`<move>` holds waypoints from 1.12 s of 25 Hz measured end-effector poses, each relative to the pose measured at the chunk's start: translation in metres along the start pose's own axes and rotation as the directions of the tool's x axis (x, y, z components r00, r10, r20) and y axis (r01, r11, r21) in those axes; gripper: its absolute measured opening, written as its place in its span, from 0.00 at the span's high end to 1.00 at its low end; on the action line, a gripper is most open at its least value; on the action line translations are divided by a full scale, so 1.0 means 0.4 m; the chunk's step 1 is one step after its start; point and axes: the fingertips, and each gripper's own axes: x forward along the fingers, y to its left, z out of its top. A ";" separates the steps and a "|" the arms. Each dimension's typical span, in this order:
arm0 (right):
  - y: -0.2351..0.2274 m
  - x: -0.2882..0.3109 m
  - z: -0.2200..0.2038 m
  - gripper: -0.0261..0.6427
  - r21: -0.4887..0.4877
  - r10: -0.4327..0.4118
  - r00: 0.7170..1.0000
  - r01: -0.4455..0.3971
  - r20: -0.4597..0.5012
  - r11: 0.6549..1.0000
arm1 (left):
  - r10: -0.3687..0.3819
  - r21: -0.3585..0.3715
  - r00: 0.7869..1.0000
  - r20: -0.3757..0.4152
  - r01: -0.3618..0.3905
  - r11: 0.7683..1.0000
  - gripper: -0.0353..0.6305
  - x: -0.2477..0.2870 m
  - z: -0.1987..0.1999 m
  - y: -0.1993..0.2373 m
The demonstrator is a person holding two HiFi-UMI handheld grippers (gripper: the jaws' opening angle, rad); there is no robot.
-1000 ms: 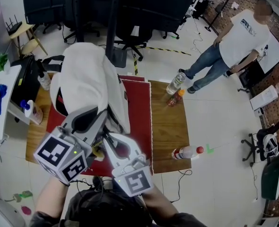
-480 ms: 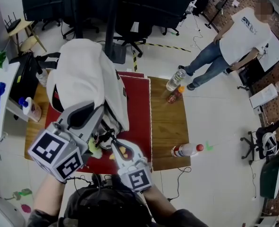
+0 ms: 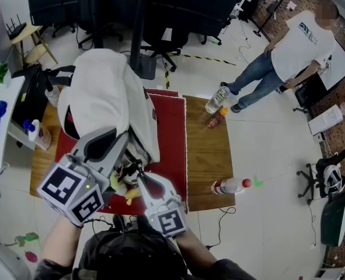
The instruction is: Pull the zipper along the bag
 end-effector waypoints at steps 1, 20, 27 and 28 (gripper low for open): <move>0.000 0.000 0.000 0.91 0.008 -0.003 1.000 0.003 -0.001 1.000 | 0.001 0.000 1.000 0.000 -0.001 1.000 0.85 -0.001 0.000 0.000; 0.011 0.006 0.009 0.82 0.046 -0.006 0.999 0.004 0.039 0.999 | 0.102 0.112 0.995 0.018 -0.103 0.988 0.80 -0.004 -0.025 0.002; 0.008 -0.002 0.017 0.76 0.044 -0.020 0.999 0.018 0.035 0.999 | 0.117 0.160 0.993 -0.016 -0.113 0.981 0.67 -0.016 -0.052 -0.008; 0.007 -0.004 0.024 0.75 0.040 -0.022 0.999 0.020 0.045 0.999 | 0.116 0.170 0.993 -0.002 -0.114 0.979 0.65 -0.020 -0.050 -0.008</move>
